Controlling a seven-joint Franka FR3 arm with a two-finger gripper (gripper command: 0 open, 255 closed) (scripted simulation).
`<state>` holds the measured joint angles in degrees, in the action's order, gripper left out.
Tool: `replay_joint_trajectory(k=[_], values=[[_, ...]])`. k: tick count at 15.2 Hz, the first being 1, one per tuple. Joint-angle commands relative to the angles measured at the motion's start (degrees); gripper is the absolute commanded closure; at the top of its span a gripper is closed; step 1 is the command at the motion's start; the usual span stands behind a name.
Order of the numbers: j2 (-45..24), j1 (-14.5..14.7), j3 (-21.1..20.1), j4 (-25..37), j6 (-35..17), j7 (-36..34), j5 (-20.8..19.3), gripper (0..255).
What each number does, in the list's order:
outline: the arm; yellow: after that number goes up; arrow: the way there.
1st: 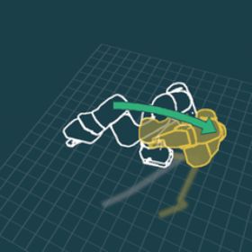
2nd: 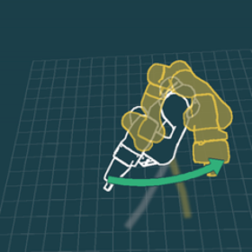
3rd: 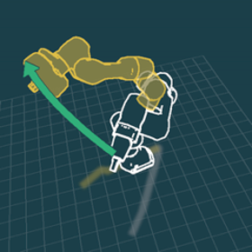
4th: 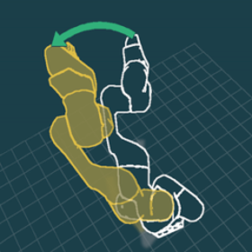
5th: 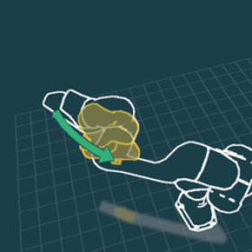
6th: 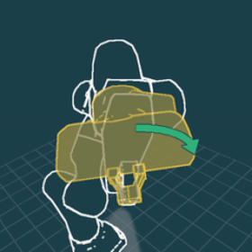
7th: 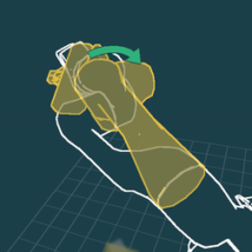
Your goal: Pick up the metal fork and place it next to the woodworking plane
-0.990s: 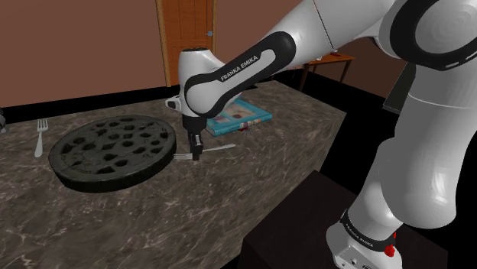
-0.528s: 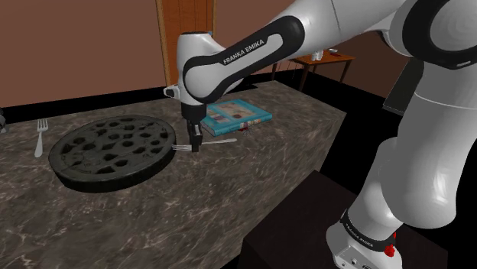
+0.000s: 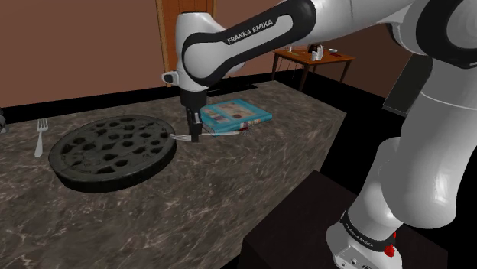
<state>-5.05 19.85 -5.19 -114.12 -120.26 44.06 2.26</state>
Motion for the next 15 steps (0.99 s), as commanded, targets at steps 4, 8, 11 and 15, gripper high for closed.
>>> replay_joint_trajectory(k=[4, 8, 11, 15], values=[[1.3, 0.0, 0.0, 2.4, 3.7, -0.1, 0.1, 255], [2.1, 0.0, 0.0, 4.5, 6.6, -0.2, 0.1, 255], [2.5, -0.1, 0.0, 6.3, 8.9, -0.2, 0.1, 255], [3.5, -0.8, 0.7, 7.4, 11.0, 1.1, 0.2, 255]])
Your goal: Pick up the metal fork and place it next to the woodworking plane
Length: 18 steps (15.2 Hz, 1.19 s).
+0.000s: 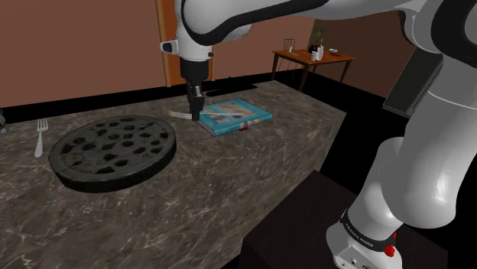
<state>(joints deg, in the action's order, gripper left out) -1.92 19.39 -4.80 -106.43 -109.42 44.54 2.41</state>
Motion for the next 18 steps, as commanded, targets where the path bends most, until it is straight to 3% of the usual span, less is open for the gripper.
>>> replay_joint_trajectory(k=[1, 9, 18], values=[[0.9, -1.0, 0.9, -0.9, 0.1, 1.9, 0.1, 255], [3.2, -6.3, 6.3, -3.6, 0.2, 12.7, 0.3, 255], [1.7, -12.4, 12.5, -1.6, 1.3, 25.0, 0.4, 255]])
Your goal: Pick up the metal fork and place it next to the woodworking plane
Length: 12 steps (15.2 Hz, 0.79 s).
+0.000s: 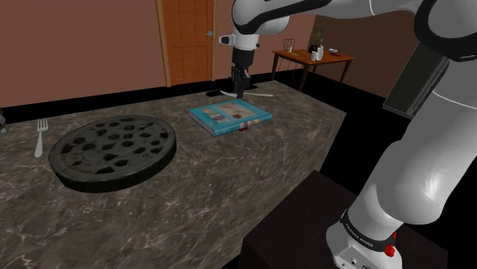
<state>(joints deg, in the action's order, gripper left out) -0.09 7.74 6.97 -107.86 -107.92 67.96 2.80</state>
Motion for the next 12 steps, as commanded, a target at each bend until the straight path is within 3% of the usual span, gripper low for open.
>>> replay_joint_trajectory(k=[1, 12], values=[[-0.6, -1.4, 1.4, 0.4, -0.1, 2.9, 0.1, 255], [-9.2, -9.4, 8.0, 11.3, 3.2, 17.8, 2.3, 255]])
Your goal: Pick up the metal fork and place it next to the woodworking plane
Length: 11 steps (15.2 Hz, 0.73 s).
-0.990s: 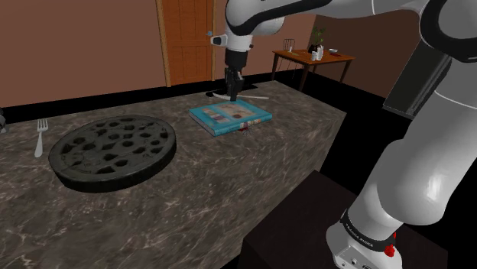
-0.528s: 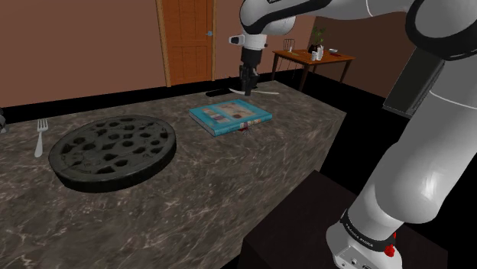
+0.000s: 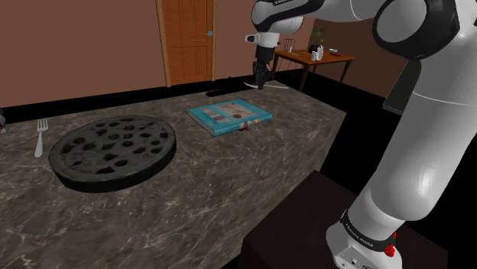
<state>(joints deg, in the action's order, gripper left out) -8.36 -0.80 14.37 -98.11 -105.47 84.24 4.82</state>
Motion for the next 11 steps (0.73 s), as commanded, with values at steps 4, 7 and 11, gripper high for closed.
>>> replay_joint_trajectory(k=[4, 7, 11], values=[[-5.8, -4.3, 2.4, 7.9, 2.8, 6.7, 1.9, 255], [-10.1, -7.3, 3.4, 13.8, 4.8, 10.4, 3.3, 255], [-16.9, -11.8, 4.3, 23.7, 8.4, 14.8, 5.4, 255]])
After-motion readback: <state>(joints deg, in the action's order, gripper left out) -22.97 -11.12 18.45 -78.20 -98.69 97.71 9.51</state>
